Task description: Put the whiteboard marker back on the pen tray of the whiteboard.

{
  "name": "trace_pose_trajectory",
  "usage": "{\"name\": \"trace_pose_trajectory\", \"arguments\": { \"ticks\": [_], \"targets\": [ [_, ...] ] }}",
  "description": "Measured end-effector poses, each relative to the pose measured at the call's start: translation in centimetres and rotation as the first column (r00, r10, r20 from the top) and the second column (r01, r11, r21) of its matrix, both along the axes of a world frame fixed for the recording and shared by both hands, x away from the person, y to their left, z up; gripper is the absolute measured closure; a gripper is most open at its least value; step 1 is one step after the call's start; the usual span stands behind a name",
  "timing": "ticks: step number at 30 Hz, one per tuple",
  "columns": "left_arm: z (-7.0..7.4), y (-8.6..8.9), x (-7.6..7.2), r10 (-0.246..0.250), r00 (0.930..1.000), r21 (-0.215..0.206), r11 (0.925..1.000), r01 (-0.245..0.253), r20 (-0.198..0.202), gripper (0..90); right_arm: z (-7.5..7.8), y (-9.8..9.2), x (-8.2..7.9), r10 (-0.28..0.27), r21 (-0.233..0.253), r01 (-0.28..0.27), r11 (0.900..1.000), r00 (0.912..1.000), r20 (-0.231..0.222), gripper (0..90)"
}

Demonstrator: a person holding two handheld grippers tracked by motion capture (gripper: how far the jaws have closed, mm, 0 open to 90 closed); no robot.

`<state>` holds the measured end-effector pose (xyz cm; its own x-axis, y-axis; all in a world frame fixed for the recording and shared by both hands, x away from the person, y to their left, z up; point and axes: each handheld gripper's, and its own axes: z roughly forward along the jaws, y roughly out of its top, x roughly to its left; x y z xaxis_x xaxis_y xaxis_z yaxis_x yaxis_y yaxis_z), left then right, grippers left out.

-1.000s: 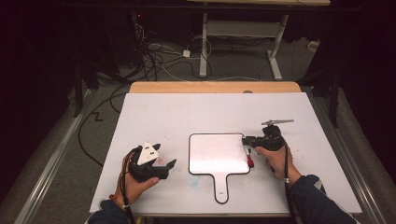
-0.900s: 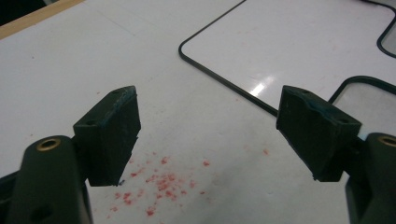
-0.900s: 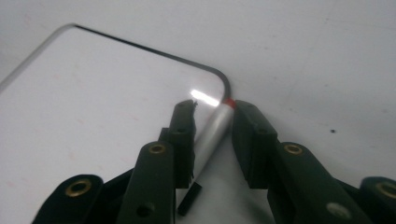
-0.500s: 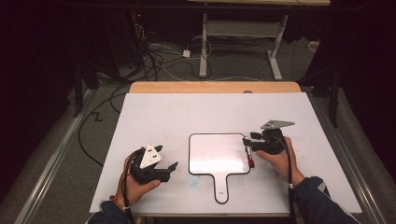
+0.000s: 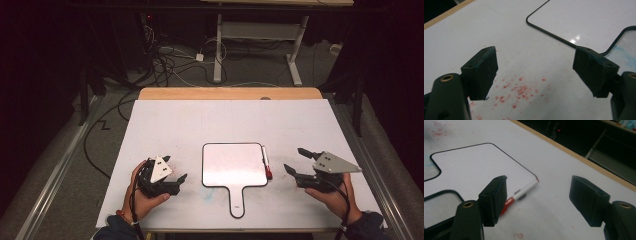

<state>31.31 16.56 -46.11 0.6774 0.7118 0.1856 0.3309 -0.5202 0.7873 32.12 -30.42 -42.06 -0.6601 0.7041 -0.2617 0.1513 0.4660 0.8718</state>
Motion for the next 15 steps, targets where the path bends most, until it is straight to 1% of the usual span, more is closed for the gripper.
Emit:
{"name": "trace_pose_trajectory", "arguments": {
  "ticks": [1, 3, 5, 6, 7, 9, 12, 15],
  "targets": [
    [-0.1, -0.1, 0.0, -0.003, 1.0, 0.009, 1.0, 0.003, 0.003, 19.2, -0.2, -0.5, -0.4, -0.01, 0.001, 0.01, 1.0, 0.9999, -0.003, 29.6],
    [-0.2, -0.3, -0.1, -0.007, 0.9999, 0.026, 0.9996, 0.007, 0.008, 19.2, -0.6, -1.3, -1.0, -0.035, 0.001, 0.035, 0.999, 0.9994, 0.007, 27.7],
    [-0.3, -0.4, -0.1, -0.011, 0.9999, 0.029, 0.9995, 0.011, 0.007, 19.1, -0.9, -2.1, -1.4, -0.054, 0.002, 0.054, 0.999, 0.9985, 0.008, 27.4],
    [-0.4, -0.6, -0.2, -0.017, 0.9998, 0.04, 0.9991, 0.016, 0.007, 19.1, -1.0, -2.4, -1.5, -0.063, 0.002, 0.063, 0.998, 0.998, 0.009, 27.0],
    [-0.5, -0.7, -0.2, -0.02, 0.9998, 0.043, 0.9989, 0.02, 0.007, 19.1, -1.2, -2.6, -1.7, -0.068, -0.001, 0.068, 0.998, 0.9976, 0.013, 26.6],
    [-0.5, -0.8, -0.2, -0.024, 0.9997, 0.044, 0.9987, 0.023, 0.008, 19.1, -1.5, -3.0, -1.9, -0.085, -0.015, 0.086, 0.996, 0.9959, 0.029, 25.9],
    [-0.6, -0.9, -0.1, -0.026, 0.9997, 0.051, 0.9984, 0.025, 0.004, 19.1, -1.8, -3.1, -1.9, -0.093, -0.022, 0.093, 0.995, 0.9955, 0.02, 25.7],
    [-0.7, -1.0, -0.1, -0.027, 0.9996, 0.055, 0.9981, 0.027, 0.002, 18.9, -1.6, -3.0, -1.9, -0.091, -0.012, 0.091, 0.996, 0.9956, 0.022, 25.6]
  ]
}}
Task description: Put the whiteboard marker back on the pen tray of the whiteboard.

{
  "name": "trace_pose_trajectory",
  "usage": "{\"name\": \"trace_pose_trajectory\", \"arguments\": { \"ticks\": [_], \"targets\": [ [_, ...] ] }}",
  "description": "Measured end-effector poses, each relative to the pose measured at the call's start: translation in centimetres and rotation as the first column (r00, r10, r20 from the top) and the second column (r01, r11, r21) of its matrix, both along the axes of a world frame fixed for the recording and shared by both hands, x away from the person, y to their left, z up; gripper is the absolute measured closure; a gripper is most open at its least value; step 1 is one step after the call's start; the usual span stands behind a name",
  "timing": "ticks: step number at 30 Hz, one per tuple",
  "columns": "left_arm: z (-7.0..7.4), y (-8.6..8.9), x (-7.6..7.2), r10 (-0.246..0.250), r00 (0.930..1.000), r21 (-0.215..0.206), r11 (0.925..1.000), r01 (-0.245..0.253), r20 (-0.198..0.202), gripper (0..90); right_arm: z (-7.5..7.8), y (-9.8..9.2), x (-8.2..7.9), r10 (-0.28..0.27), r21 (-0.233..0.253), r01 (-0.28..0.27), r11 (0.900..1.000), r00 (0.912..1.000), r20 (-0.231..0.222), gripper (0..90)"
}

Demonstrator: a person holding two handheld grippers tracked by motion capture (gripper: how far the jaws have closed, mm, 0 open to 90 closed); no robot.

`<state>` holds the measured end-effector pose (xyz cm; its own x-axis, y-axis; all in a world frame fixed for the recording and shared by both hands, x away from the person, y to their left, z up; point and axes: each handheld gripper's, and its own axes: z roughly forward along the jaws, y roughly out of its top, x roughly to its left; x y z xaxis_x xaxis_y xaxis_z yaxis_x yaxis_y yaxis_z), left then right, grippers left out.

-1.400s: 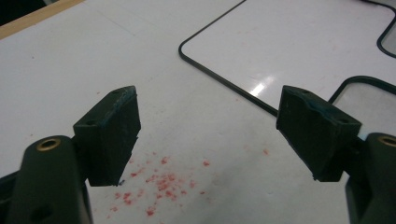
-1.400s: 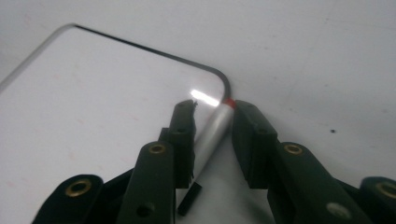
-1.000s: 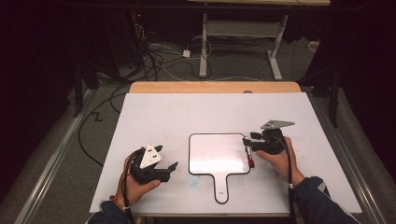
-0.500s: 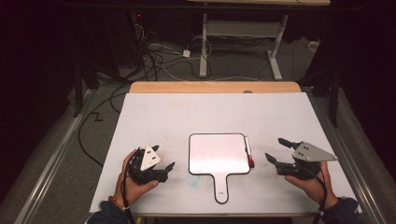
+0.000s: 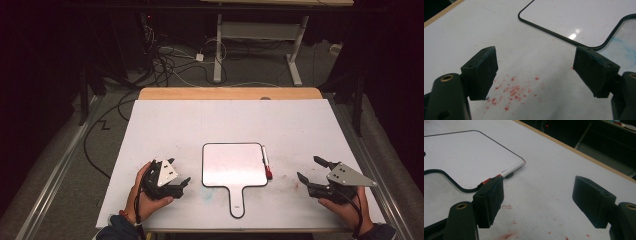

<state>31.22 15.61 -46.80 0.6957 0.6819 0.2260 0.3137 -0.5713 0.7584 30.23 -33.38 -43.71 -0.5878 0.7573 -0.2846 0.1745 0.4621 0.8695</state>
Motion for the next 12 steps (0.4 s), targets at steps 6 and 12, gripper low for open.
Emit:
{"name": "trace_pose_trajectory", "arguments": {
  "ticks": [6, 12],
  "targets": [
    [-0.02, 0.07, 0.09, 0.004, 1.0, -0.001, 1.0, -0.004, 0.0, 18.9, -0.01, 0.1, 0.21, 0.003, -0.005, -0.003, 1.0, 1.0, -0.005, 24.8],
    [-0.04, 0.14, 0.21, 0.013, 0.9999, -0.003, 0.9999, -0.013, -0.001, 18.8, 0.16, 0.09, 0.34, 0.002, -0.009, -0.002, 1.0, 0.9999, 0.01, 24.0]
  ]
}}
